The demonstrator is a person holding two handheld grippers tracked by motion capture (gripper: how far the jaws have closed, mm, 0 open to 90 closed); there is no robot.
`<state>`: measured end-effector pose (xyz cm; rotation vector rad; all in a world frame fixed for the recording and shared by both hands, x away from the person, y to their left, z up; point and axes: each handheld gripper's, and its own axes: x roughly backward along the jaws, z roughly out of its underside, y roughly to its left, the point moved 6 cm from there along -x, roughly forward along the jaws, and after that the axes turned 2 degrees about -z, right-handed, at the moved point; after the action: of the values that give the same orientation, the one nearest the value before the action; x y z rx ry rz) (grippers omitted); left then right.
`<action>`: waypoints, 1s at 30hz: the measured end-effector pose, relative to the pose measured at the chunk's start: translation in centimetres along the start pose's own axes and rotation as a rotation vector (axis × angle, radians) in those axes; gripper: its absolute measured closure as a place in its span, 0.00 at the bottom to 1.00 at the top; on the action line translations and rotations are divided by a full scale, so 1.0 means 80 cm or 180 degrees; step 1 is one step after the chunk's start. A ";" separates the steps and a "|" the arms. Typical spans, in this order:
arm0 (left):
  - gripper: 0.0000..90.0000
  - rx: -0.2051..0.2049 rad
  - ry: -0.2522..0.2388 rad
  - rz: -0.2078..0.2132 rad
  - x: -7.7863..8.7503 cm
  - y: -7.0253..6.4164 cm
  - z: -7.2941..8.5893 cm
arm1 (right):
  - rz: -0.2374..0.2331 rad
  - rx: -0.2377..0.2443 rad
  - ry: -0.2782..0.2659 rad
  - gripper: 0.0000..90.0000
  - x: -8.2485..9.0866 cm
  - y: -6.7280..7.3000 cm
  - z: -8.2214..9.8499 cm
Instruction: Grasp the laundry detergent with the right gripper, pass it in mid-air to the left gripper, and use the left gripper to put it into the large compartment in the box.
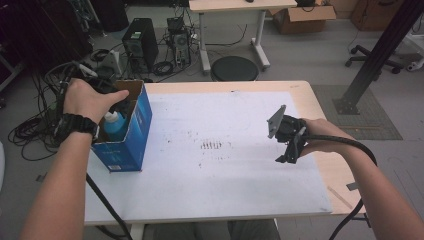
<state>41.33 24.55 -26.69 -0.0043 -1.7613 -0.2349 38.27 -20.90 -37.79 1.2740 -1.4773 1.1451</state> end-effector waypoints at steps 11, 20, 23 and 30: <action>0.18 -0.0654 -0.0160 0.0242 0.022 -0.077 -0.015 | 0.0033 -0.0064 -0.0112 0.08 0.014 -0.010 -0.005; 0.13 -0.1082 -0.0149 0.0361 -0.003 -0.136 -0.014 | -0.0025 -0.0116 -0.0248 0.07 0.015 -0.012 -0.012; 0.12 -0.1154 -0.0162 0.0385 -0.008 -0.147 -0.014 | -0.0047 -0.0136 -0.0266 0.07 0.014 -0.012 -0.013; 0.10 -0.1507 -0.0142 0.0467 -0.029 -0.187 -0.008 | -0.0128 -0.0154 -0.0389 0.06 0.013 -0.015 -0.021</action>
<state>40.44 10.10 -31.17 -0.4811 -1.7038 -0.5419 39.39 -19.54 -36.31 1.3544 -1.5519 1.0150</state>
